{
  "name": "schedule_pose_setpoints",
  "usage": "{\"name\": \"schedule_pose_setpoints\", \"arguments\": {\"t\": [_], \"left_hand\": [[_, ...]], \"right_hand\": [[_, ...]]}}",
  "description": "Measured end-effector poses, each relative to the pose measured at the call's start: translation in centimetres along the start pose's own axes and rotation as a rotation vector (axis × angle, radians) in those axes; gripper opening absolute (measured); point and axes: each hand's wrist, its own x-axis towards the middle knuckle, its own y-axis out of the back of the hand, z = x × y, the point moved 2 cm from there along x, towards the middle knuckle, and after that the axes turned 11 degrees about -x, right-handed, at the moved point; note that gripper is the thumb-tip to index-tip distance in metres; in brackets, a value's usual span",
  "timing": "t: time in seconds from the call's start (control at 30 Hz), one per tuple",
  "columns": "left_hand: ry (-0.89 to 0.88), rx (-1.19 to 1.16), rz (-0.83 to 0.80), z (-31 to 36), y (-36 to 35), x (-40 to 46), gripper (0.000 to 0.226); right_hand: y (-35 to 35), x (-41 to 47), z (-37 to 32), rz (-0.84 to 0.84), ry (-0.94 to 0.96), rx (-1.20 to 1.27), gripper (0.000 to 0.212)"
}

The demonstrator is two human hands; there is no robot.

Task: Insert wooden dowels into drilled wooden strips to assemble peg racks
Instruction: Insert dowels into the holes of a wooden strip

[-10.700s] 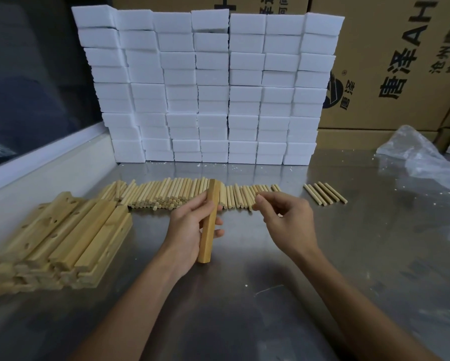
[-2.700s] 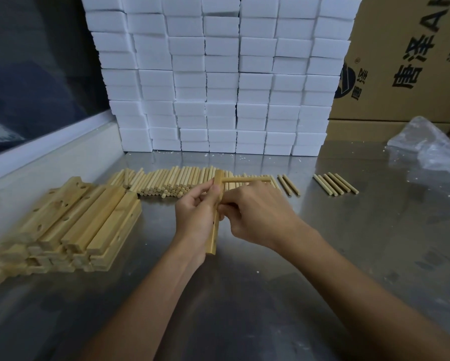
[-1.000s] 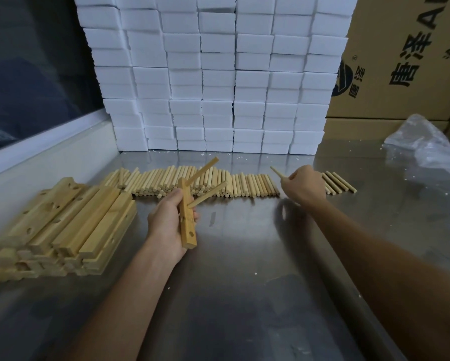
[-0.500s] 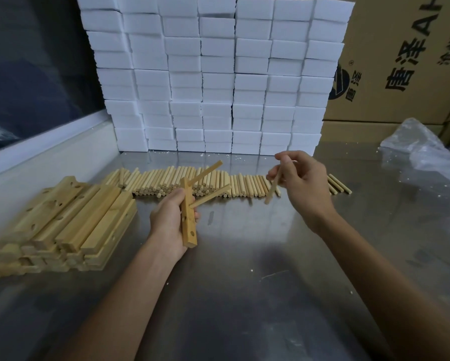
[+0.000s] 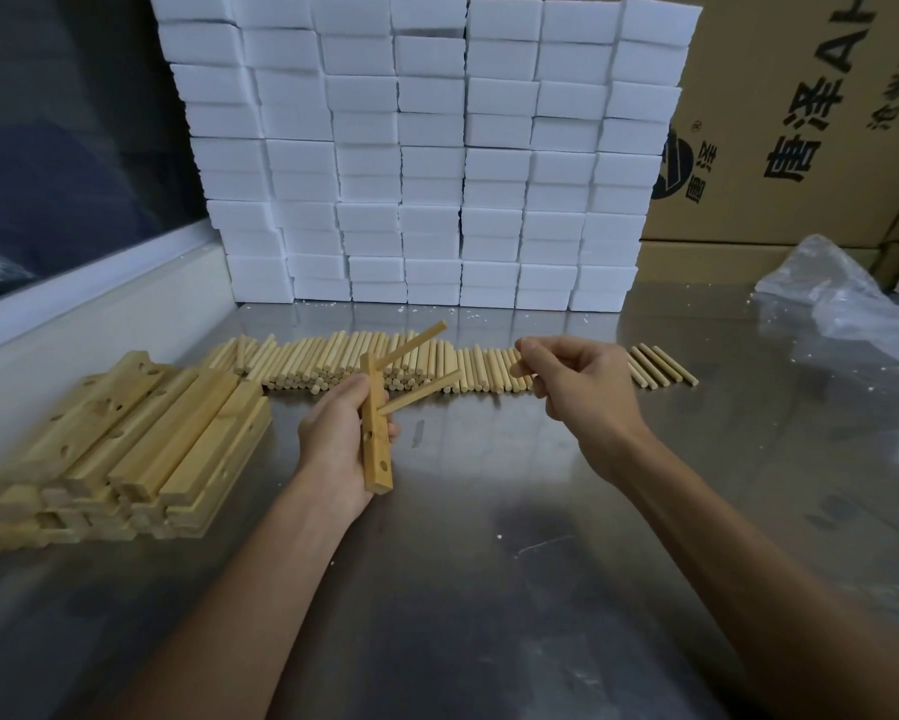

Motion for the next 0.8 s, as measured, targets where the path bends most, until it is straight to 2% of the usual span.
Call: {"name": "schedule_pose_setpoints", "arguments": {"t": [0.27, 0.37, 0.43, 0.53, 0.57, 0.63, 0.7, 0.8], "left_hand": [[0.011, 0.007, -0.003, 0.0, 0.0, 0.1, 0.031], [0.010, 0.007, -0.003, 0.0, 0.1, 0.1, 0.031], [0.007, 0.004, 0.000, 0.0, 0.0, 0.0, 0.031], [0.002, -0.006, 0.007, 0.0, 0.0, 0.0, 0.031], [0.003, -0.006, 0.007, 0.0, 0.0, 0.0, 0.031], [0.004, -0.005, 0.003, 0.0, 0.0, 0.0, 0.031], [0.003, -0.002, 0.005, 0.0, 0.0, 0.0, 0.031], [-0.003, -0.001, 0.013, 0.0, 0.0, -0.1, 0.029]], "right_hand": [[-0.3, -0.1, 0.8, -0.038, -0.004, 0.081, 0.022], [-0.6, 0.2, 1.1, -0.083, -0.090, 0.240, 0.036], [-0.7, 0.4, 1.5, -0.100, -0.085, 0.268, 0.036], [-0.3, 0.1, 1.8, -0.054, 0.056, -0.047, 0.016], [-0.3, -0.1, 1.8, -0.036, 0.131, -0.183, 0.015], [-0.5, -0.3, 2.0, 0.008, 0.267, -0.429, 0.032], [-0.9, -0.5, 1.8, 0.009, 0.332, -0.533, 0.035], [-1.5, -0.8, 2.0, -0.102, 0.361, -0.535, 0.019]]}}
